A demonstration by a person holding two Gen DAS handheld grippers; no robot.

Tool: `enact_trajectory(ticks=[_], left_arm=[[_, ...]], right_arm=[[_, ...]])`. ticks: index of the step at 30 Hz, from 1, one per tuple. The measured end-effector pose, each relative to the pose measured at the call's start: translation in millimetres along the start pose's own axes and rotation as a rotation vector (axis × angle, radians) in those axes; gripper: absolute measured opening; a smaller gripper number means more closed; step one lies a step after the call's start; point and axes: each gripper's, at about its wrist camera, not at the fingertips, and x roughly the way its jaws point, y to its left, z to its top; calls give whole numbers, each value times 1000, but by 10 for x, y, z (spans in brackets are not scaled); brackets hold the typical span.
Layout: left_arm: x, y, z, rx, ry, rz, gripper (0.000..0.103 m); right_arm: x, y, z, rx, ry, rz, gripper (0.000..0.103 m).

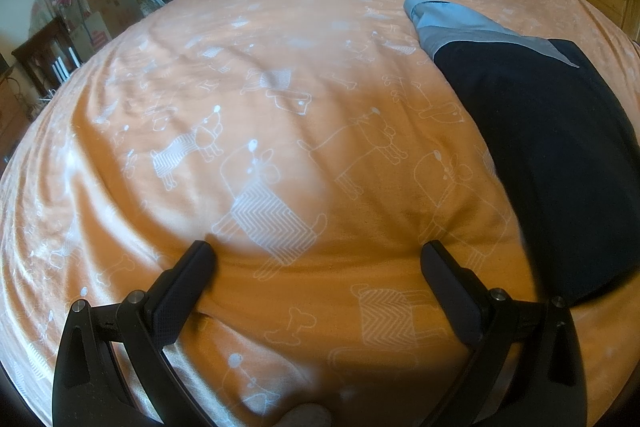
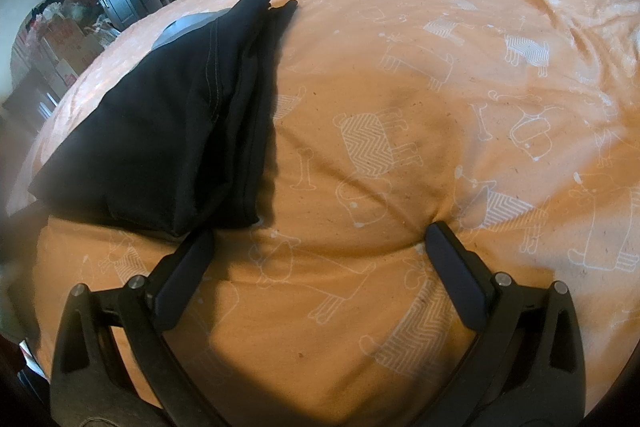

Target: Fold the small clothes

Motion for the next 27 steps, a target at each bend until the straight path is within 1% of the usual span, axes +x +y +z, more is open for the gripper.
enact_trajectory(ticks=[3, 8, 12, 14, 15, 17, 20, 21, 22, 23, 24, 25, 27], left_arm=[[-5, -2, 9, 3, 16, 4, 103], [-3, 1, 13, 9, 34, 2, 103], [-37, 60, 14, -18, 38, -34, 103], [-85, 94, 34, -34, 49, -48, 103], [-144, 105, 50, -39, 45, -48, 98], [-354, 126, 104, -44, 3, -44, 92], [-883, 131, 279, -43, -116, -35, 92], [-1154, 124, 376, -38, -180, -31, 93], [-1412, 116, 465, -36, -242, -29, 94], [-1642, 111, 539, -36, -295, -34, 99], [-1950, 101, 617, -34, -364, -41, 102], [-2246, 85, 669, -31, -435, -43, 103], [-2894, 32, 689, -22, -620, -49, 103]], right_arm=[[1, 70, -14, -30, 3, -51, 103], [14, 74, -3, -36, 15, -72, 103], [-4, 135, 40, -63, 61, -109, 103], [-45, 153, 75, -68, 80, -115, 103], [-105, 171, 104, -72, 79, -116, 103], [-332, 239, 171, -88, 26, -122, 103], [-825, 402, 338, -113, -86, -106, 103], [-1112, 491, 440, -123, -152, -87, 103], [-1336, 555, 512, -128, -204, -76, 103], [-1568, 619, 582, -132, -258, -67, 103], [-1879, 700, 648, -136, -330, -58, 103], [-2243, 786, 700, -145, -422, -52, 103], [-2809, 936, 706, -161, -589, -77, 103]])
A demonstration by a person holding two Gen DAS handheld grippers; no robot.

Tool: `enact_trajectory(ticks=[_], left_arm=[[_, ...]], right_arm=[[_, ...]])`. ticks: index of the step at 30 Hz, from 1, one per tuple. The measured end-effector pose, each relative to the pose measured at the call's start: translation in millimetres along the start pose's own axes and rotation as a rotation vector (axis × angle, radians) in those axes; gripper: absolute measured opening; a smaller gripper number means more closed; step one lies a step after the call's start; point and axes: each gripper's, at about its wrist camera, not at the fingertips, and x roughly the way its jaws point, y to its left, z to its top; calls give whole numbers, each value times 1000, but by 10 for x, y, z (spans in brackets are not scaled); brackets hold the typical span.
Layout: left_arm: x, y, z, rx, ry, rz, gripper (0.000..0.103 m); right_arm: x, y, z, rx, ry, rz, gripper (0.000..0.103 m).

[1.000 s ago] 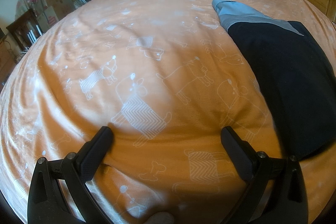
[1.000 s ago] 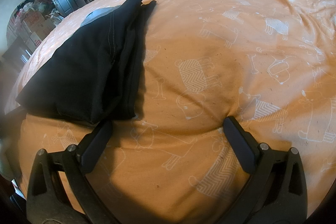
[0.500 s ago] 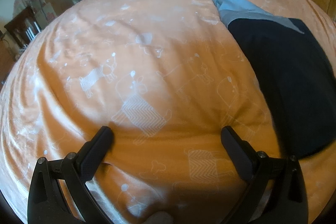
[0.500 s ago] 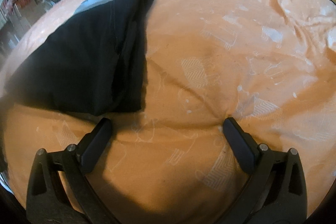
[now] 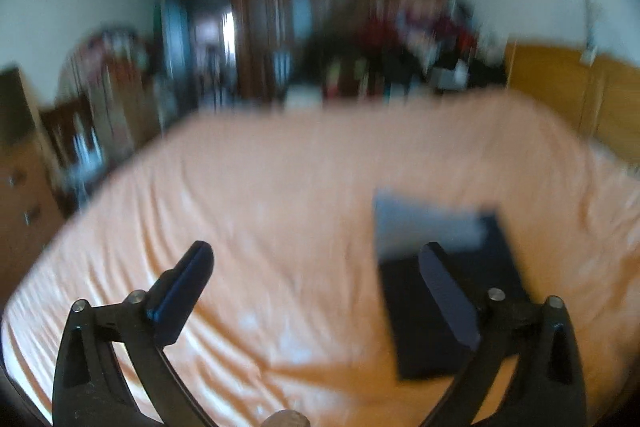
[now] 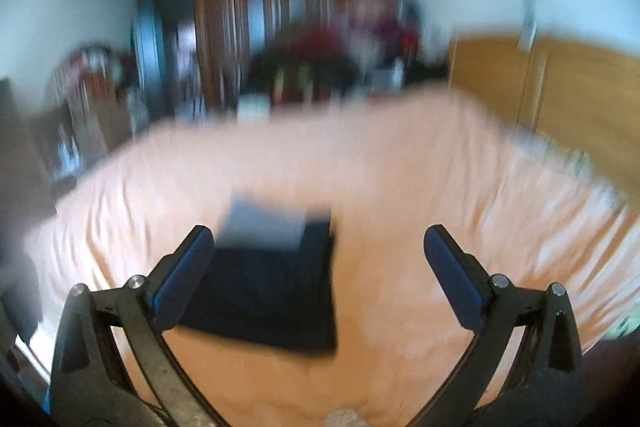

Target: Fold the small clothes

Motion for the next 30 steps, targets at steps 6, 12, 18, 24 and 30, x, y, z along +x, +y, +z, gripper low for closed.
enact_trajectory(ticks=[6, 12, 18, 24, 30], left_arm=[[-459, -265, 284, -54, 32, -139, 103], [-455, -610, 65, 20, 147, -36, 103], [-379, -739, -30, 36, 183, -25, 103], [-352, -678, 14, 31, 180, -11, 103], [-347, -625, 48, 25, 184, -11, 103]], right_arm=[[-382, 150, 212, 3, -16, -40, 103], [-165, 207, -118, -24, 148, -71, 103], [-174, 305, -234, -65, 189, -86, 103], [-128, 404, -206, -90, 199, -63, 102], [-114, 425, -156, -76, 194, -50, 102]])
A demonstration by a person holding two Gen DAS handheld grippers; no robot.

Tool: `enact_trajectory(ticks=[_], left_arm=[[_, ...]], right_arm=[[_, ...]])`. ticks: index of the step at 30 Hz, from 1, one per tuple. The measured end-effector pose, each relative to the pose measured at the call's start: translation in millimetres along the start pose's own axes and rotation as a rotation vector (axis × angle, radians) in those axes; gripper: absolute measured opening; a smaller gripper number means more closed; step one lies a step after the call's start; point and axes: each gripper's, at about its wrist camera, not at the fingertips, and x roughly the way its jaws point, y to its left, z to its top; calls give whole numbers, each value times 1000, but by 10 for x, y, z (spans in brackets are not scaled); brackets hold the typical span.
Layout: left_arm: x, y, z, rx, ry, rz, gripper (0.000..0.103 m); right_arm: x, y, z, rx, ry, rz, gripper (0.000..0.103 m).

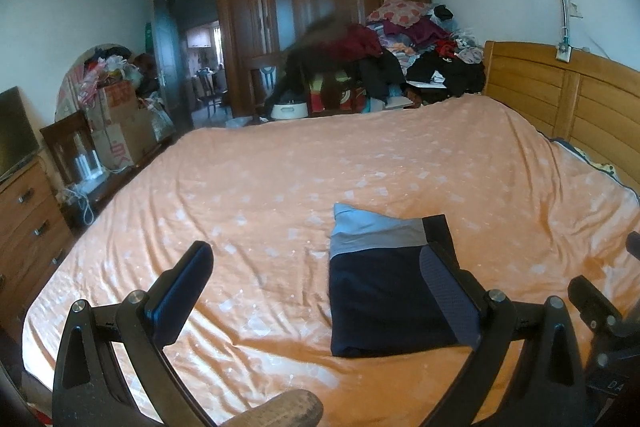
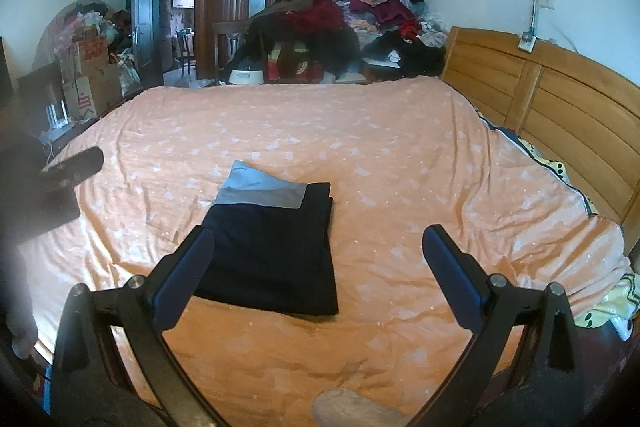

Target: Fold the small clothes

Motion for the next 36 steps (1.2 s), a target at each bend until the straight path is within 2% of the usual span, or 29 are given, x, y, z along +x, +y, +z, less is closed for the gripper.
enact_trajectory(ticks=[6, 10, 14, 19, 23, 32, 36], left_arm=[[-18, 30, 27, -10, -6, -7, 103], [-99, 56, 88, -15, -21, -11, 103], [-178, 74, 125, -13, -38, -20, 103], [-252, 112, 144, -33, -58, -52, 103], [-277, 146, 122, -35, -52, -63, 103], [-268, 199, 42, -16, -29, 10, 103], [-251, 231, 21, -15, -14, 18, 103]], right_arm=[[-27, -36, 56, 12, -4, 12, 103], [-117, -47, 72, 13, -36, 18, 103], [-183, -39, 84, 18, -62, 52, 103], [-150, -48, 57, 41, -42, 125, 103], [-107, -48, 5, 34, -19, 107, 103], [-106, -99, -4, 35, -21, 69, 103], [-121, -74, 31, 29, -29, 71, 103]])
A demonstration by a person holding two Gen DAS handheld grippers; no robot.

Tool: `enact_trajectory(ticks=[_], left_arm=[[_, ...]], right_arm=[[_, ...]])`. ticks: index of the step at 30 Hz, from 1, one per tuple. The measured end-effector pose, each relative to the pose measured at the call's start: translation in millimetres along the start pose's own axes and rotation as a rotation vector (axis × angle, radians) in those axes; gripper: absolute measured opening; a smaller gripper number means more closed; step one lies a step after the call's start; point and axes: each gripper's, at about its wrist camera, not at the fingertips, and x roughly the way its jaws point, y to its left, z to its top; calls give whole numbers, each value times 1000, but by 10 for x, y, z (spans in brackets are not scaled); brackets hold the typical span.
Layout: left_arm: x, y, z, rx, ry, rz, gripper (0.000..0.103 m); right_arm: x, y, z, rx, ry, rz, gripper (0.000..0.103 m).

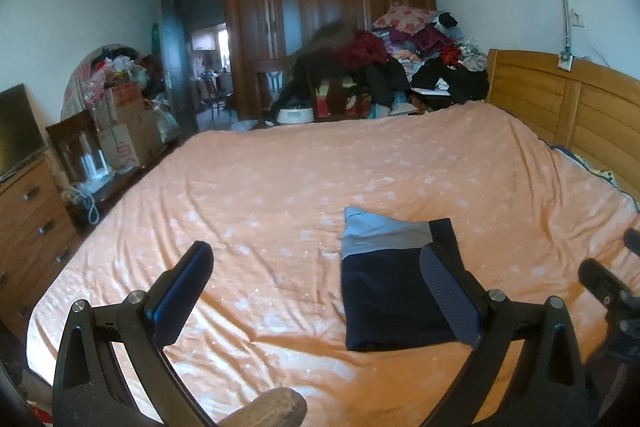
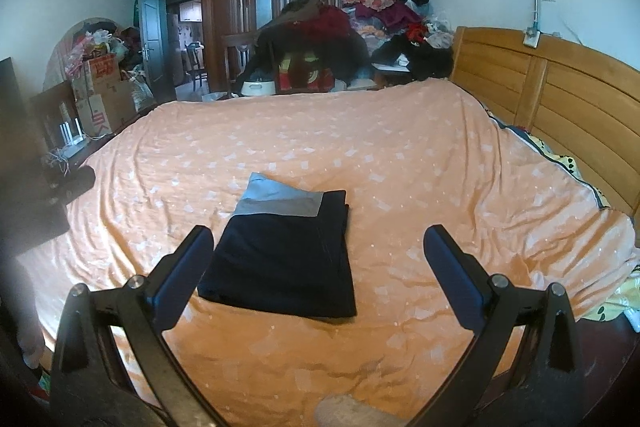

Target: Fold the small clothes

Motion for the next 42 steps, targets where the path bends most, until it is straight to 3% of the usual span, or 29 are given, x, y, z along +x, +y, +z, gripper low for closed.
enact_trajectory(ticks=[9, 15, 42], left_arm=[[129, -32, -102, 35, 58, 3, 103], [149, -28, -135, 28, 54, 48, 103], [248, -8, -194, 29, 71, 53, 103]], right_arm=[[28, 34, -18, -8, 2, 10, 103], [52, 31, -30, -15, 3, 6, 103], [150, 48, -59, -30, 20, 12, 103]])
